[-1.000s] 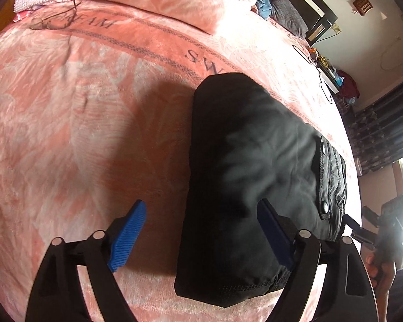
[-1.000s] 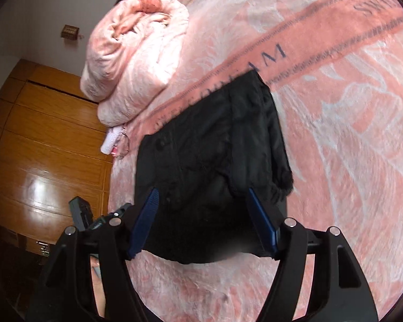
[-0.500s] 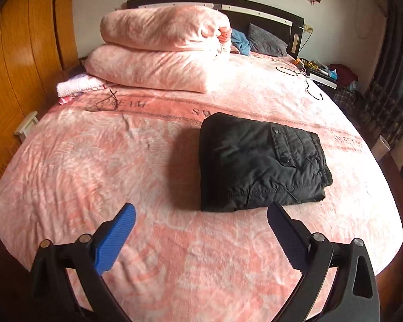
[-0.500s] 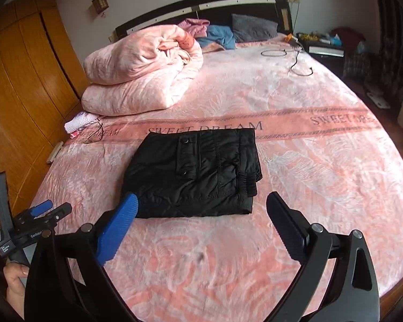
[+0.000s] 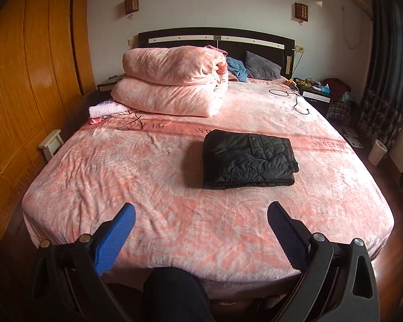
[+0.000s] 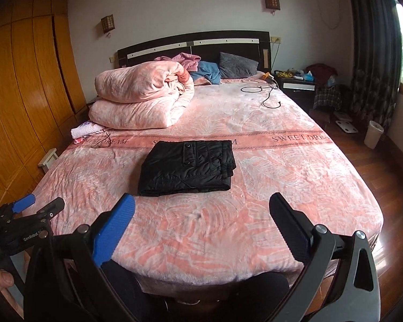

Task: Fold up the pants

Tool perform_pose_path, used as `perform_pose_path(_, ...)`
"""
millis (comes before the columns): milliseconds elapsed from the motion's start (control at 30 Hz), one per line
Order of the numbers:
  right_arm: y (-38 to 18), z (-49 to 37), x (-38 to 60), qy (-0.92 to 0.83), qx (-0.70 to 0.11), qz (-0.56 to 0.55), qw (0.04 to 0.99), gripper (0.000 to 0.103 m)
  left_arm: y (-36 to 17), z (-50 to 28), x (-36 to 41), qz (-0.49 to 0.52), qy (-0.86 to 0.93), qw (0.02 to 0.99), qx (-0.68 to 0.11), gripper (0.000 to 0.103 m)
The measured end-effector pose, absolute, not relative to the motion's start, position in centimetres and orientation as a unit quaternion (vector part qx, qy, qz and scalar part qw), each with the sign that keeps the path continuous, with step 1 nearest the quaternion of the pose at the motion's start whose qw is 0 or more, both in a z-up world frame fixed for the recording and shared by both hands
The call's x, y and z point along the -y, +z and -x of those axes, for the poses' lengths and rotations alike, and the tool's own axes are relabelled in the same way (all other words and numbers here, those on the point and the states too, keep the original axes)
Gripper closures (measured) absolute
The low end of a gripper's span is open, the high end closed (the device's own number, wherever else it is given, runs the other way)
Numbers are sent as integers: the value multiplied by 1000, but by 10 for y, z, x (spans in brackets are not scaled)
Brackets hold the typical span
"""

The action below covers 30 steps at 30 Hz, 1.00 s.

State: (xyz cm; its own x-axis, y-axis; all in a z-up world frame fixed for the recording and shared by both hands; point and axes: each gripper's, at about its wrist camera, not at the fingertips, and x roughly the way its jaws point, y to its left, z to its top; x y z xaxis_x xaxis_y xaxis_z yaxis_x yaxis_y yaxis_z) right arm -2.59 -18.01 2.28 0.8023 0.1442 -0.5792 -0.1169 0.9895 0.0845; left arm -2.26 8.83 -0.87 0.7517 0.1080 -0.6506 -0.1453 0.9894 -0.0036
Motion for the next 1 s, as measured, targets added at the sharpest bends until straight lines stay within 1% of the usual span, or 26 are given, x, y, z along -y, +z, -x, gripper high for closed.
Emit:
perform_pose_path(200, 30, 74, 172, 65, -288, 0, 955, 3, 2, 72, -71, -1, 90, 938, -335, 4)
perform_pose_path(433, 29, 102, 167, 69, -287, 3, 956, 3, 11, 111, -59, 6, 66, 945, -322, 4)
perform_pose_path(733, 28, 111, 164, 64, -289, 8, 955, 3, 11, 122, -53, 15, 55, 944, -325, 4)
perform_pose_path(1000, 27, 103, 163, 65, -297, 9, 953, 3, 11, 115, -54, 16, 61, 943, -326, 4)
